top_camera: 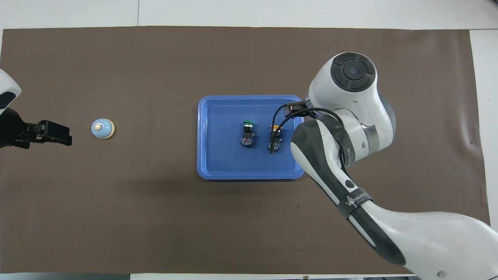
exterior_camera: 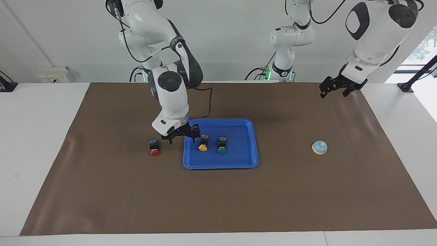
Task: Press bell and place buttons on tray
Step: 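Place the green button in the tray beside the yellow one, then move the right gripper to the red-capped button and grasp it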
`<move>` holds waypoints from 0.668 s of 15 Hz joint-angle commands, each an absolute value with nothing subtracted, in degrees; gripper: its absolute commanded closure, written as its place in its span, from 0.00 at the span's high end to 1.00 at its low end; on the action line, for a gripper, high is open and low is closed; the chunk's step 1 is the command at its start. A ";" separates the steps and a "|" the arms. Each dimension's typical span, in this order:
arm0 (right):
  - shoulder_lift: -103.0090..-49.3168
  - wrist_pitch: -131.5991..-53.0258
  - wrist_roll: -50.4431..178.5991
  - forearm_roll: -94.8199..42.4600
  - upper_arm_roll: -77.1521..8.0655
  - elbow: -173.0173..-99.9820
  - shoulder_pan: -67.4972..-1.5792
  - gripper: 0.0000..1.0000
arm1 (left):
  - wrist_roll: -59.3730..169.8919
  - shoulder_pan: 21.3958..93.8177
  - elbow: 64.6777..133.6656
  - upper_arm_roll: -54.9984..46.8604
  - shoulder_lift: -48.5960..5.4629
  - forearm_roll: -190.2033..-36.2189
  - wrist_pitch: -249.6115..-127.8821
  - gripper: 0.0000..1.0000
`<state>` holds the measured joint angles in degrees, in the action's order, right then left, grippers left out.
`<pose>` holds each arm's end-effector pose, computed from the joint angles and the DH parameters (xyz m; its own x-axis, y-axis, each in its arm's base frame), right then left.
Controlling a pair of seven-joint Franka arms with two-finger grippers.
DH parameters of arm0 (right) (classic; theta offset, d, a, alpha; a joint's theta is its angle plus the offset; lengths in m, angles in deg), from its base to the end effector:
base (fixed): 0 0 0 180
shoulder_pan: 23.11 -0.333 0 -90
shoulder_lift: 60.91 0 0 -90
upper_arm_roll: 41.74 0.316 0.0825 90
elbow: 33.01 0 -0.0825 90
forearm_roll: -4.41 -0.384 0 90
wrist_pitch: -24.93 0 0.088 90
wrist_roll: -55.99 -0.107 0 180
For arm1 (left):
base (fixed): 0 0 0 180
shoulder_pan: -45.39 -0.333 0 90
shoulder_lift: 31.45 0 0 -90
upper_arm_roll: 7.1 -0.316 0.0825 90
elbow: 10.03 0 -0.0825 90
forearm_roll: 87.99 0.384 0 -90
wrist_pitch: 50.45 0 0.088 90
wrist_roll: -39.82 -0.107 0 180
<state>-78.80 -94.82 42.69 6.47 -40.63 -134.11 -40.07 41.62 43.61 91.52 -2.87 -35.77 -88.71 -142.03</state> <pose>0.6101 0.1962 0.3887 0.9948 0.0999 0.0187 0.0995 -0.9948 0.0218 0.5263 -0.0251 0.5726 0.9951 -0.0100 -0.0988 -0.0097 -0.9999 0.0038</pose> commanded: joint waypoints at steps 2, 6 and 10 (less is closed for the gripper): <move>-73.92 -103.01 55.09 6.87 -39.81 -145.84 -34.63 1.00 | 41.93 43.81 92.81 -3.14 -37.16 -88.07 -143.09 1.00; -72.69 -106.29 61.00 6.70 -39.72 -150.86 -31.91 1.00 | 41.93 43.81 92.81 -3.14 -37.16 -88.07 -143.09 1.00; -71.90 -106.55 61.09 6.00 -39.72 -154.64 -31.46 1.00 | 41.93 43.81 92.81 -3.14 -37.16 -88.07 -143.09 1.00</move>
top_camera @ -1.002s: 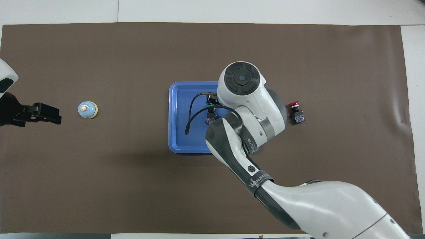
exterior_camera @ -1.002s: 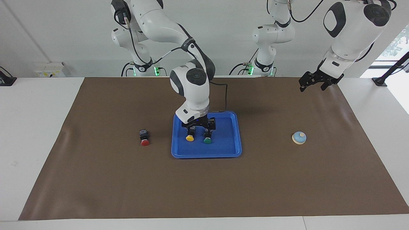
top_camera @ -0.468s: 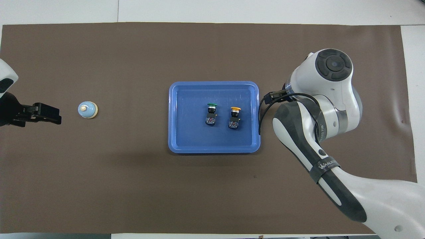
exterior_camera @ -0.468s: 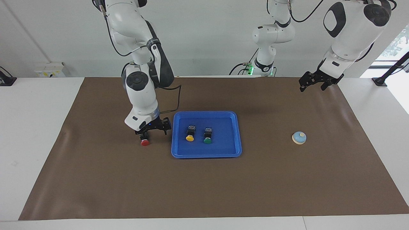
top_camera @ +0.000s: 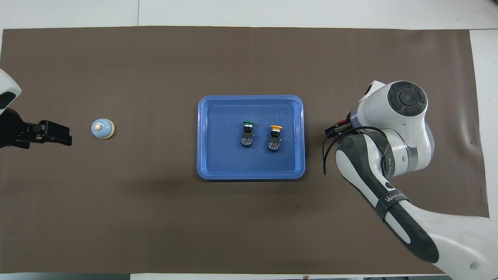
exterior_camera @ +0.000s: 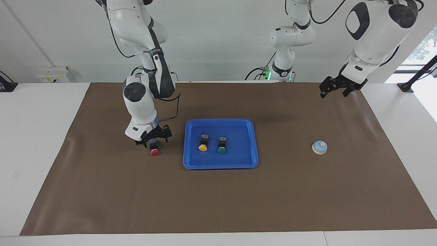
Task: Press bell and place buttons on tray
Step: 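Move the right gripper to the red-capped button and grasp it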
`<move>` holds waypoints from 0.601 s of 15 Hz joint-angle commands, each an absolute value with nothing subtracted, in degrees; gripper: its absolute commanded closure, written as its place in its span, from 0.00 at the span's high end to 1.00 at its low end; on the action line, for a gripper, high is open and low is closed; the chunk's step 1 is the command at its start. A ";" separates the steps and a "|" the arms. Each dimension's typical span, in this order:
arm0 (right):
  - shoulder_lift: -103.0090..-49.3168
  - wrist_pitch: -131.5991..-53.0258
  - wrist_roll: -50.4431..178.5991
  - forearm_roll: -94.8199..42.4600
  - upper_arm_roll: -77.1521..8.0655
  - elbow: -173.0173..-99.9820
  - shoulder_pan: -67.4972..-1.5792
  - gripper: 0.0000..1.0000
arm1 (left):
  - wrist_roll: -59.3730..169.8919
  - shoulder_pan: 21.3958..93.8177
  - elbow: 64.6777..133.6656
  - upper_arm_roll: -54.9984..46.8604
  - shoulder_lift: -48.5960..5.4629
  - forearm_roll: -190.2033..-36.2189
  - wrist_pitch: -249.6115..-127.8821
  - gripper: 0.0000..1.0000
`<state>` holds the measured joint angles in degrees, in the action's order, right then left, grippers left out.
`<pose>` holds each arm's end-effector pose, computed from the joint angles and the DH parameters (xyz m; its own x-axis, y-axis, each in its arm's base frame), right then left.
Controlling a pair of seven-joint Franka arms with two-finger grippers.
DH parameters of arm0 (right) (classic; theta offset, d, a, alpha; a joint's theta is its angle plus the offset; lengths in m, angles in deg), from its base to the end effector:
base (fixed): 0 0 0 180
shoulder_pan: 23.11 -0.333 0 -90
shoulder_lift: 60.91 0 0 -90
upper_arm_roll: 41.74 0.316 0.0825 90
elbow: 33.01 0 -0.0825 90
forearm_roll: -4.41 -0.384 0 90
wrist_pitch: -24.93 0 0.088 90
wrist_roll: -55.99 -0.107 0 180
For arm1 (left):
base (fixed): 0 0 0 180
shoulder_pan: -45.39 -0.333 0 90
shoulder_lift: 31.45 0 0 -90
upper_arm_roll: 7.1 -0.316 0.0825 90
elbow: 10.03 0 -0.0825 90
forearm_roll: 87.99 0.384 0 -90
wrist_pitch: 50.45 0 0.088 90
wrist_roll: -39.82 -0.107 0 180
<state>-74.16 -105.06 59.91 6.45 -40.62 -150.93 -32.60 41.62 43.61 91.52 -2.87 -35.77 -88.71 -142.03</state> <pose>0.5722 0.1060 0.3222 0.9619 0.2725 -0.0222 0.2729 -0.9618 0.0208 0.5263 -0.0251 0.5726 0.9951 -0.0100 -0.0988 -0.0097 -0.9999 0.0038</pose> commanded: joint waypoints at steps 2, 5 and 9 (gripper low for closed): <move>-71.98 -106.64 61.09 5.90 -39.72 -154.91 -31.11 1.00 | 41.93 43.81 92.81 -3.14 -37.16 -88.07 -143.09 1.00; -72.60 -110.49 61.18 5.90 -39.72 -156.67 -30.94 1.00 | 41.93 43.81 92.81 -3.14 -37.16 -88.07 -143.09 1.00; -73.56 -114.20 61.09 5.90 -39.64 -158.08 -30.23 1.00 | 41.93 43.81 92.81 -3.14 -37.16 -88.07 -143.09 1.00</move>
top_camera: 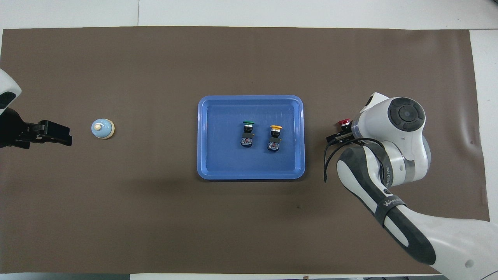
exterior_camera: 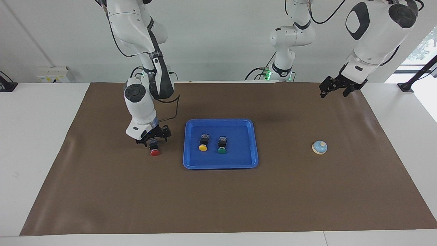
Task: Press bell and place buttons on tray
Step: 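Move the right gripper to the red-capped button and grasp it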
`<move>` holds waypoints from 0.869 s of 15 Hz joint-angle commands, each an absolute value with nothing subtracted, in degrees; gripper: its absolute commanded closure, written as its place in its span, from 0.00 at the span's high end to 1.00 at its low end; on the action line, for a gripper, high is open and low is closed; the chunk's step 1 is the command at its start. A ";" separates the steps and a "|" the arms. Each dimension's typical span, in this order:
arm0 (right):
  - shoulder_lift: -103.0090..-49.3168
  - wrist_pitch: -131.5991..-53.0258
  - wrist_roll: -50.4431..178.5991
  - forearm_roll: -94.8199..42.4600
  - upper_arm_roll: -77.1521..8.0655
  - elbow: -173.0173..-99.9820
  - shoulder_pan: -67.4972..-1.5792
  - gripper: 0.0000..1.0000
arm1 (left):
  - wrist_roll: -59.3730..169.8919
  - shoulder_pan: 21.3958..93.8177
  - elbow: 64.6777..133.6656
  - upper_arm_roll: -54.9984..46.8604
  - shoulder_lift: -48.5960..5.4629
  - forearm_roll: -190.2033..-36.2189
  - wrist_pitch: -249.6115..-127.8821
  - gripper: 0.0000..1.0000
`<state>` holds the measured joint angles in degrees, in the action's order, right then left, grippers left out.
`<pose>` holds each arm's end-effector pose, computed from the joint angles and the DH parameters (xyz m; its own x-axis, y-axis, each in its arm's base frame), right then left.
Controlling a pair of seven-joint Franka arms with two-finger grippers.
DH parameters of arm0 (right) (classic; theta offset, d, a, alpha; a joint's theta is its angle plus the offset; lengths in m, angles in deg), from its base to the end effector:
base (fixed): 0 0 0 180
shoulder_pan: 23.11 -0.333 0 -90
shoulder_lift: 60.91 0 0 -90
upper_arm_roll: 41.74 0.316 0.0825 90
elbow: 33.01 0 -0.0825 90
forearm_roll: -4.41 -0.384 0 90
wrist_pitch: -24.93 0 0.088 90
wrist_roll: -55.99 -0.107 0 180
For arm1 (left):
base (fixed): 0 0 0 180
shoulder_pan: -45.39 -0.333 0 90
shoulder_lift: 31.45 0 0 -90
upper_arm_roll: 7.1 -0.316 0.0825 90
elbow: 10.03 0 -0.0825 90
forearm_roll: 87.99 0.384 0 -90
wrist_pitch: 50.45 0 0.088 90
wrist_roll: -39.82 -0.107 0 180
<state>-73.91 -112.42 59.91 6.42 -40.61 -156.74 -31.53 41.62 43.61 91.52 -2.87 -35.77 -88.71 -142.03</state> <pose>0.5562 0.0932 0.2933 0.9663 0.2574 0.0093 0.2572 -0.9662 0.0203 0.5263 -0.0251 0.5726 0.9951 -0.0100 -0.0988 -0.0097 -0.9999 0.0038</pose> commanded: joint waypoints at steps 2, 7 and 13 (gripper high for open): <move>-73.57 -114.46 61.09 5.90 -39.72 -158.17 -30.15 0.98 | 41.93 43.81 92.81 -3.14 -37.16 -88.07 -143.09 1.00; -73.65 -114.46 60.39 5.82 -39.72 -158.26 -30.06 0.60 | 41.93 43.81 92.81 -3.14 -37.16 -88.07 -143.09 1.00; -73.74 -114.46 59.95 5.82 -39.72 -157.47 -29.27 0.00 | 41.93 43.81 92.81 -3.14 -37.16 -88.07 -143.09 1.00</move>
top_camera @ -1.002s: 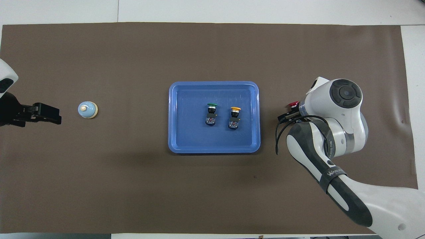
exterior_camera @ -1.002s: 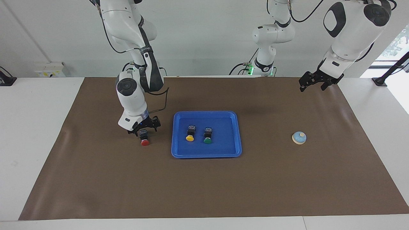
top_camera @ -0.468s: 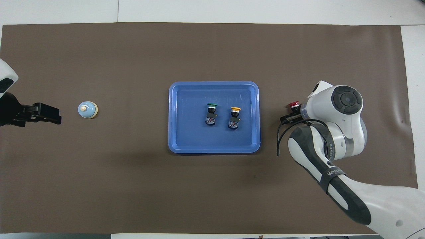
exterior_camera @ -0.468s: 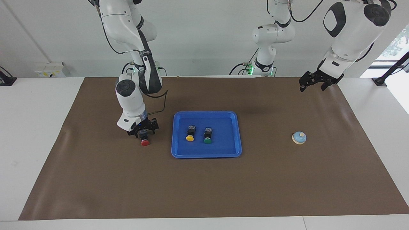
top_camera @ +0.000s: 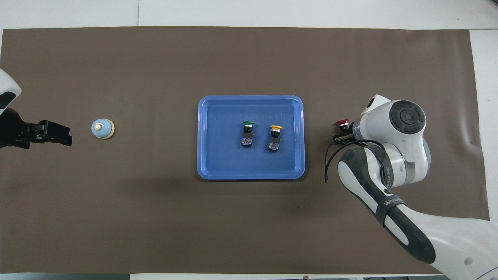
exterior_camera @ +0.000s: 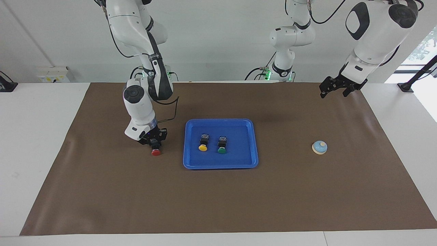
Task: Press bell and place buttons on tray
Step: 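Move the right gripper to the red-capped button and grasp it, then place the red button in the tray beside the green one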
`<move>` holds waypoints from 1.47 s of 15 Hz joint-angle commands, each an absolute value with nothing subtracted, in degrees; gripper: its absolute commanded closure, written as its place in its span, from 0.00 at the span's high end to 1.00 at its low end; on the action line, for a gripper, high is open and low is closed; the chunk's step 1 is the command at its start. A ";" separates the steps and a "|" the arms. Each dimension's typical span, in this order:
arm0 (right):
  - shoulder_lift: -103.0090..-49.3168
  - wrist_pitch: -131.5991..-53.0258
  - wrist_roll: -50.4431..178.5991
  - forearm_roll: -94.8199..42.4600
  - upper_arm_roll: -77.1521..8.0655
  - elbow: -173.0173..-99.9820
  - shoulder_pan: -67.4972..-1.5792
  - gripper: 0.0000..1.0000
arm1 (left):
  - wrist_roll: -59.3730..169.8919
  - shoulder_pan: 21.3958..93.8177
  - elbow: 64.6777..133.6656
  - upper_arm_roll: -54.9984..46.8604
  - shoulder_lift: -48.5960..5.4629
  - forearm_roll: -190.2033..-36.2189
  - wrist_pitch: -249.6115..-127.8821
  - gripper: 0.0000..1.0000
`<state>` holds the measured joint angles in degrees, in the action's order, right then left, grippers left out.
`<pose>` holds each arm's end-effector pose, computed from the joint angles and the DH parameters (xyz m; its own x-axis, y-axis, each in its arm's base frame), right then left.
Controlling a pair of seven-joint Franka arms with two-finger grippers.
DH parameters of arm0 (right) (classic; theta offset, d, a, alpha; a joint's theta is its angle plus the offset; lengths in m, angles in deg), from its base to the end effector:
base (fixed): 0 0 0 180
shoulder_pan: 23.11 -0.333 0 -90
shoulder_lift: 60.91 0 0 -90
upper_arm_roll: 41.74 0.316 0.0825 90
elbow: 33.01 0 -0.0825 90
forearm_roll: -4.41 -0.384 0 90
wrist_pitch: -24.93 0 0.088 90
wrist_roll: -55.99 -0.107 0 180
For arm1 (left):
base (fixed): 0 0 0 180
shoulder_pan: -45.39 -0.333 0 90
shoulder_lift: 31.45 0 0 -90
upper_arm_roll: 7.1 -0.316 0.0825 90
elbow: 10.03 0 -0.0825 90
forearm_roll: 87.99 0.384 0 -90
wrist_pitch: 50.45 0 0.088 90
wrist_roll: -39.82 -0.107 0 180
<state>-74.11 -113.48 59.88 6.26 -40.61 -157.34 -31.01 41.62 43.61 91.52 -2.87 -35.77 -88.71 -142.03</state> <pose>0.5553 0.0880 0.2887 0.9691 0.2465 0.0140 0.2462 -0.9690 0.0183 0.5263 -0.0251 0.5726 0.9951 -0.0100 -0.0988 -0.0097 -0.9999 0.0038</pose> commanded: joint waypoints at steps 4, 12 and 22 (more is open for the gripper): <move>-73.65 -109.04 56.87 3.02 -39.63 -151.77 -30.14 0.00 | 41.93 43.81 92.81 -3.14 -37.16 -88.07 -143.09 1.00; -81.62 -92.41 29.95 1.06 -39.63 -128.24 -48.47 0.00 | 41.93 43.81 92.81 -3.14 -37.16 -88.07 -143.09 1.00; -95.01 -96.78 13.29 3.27 -39.55 -116.33 -59.94 0.00 | 41.93 43.81 92.81 -3.14 -37.16 -88.07 -143.09 1.00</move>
<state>-93.61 -95.01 15.54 2.76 -39.39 -117.66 -59.17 41.62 43.61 91.52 -2.87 -35.77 -88.71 -142.03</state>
